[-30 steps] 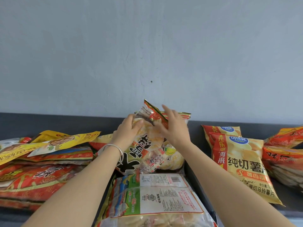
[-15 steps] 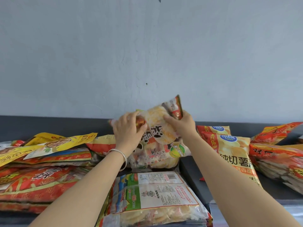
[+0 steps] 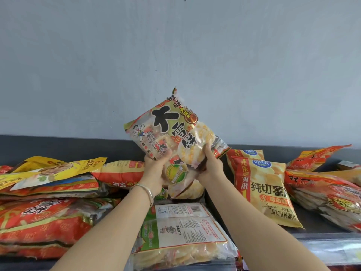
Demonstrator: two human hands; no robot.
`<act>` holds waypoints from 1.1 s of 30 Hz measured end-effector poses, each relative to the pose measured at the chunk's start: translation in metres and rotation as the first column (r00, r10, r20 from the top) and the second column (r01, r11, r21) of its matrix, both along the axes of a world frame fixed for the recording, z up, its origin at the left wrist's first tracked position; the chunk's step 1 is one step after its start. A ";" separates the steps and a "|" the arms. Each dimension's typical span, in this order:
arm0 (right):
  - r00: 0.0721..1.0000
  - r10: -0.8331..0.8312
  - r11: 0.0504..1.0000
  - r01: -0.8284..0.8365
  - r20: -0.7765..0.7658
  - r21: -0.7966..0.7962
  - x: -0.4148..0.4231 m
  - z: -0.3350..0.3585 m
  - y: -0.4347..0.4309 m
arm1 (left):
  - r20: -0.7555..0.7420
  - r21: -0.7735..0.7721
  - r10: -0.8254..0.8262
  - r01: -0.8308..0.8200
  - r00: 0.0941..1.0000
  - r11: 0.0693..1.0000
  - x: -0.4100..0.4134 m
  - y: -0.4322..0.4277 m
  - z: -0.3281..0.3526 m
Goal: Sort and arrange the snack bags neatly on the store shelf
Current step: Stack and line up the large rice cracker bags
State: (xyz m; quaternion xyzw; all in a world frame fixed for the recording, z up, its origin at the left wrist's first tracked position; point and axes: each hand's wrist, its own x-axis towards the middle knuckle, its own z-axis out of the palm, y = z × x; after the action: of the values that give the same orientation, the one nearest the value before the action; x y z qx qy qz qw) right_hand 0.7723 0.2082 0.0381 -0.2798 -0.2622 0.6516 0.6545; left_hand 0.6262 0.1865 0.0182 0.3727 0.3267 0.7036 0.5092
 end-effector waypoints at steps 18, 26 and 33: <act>0.537 -0.343 0.927 0.062 0.771 0.369 0.018 -0.031 0.017 | -0.742 0.390 0.477 -0.276 0.470 0.879 -0.019 0.017 -0.024; 0.275 -0.433 0.898 0.043 0.858 0.439 0.007 -0.035 0.023 | -0.839 0.537 0.538 -0.292 -0.084 0.792 -0.023 0.018 -0.038; 0.198 -0.331 0.944 0.066 0.923 0.325 -0.001 -0.047 0.021 | -0.887 0.462 0.442 -0.249 -0.135 0.851 -0.029 0.011 -0.045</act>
State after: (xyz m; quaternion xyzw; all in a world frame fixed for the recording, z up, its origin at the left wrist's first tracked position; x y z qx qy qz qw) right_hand 0.7711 0.2291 -0.0084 -0.5823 -0.6403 0.2131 0.4533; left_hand 0.5973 0.1973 -0.0273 0.6888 0.6232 0.3540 -0.1088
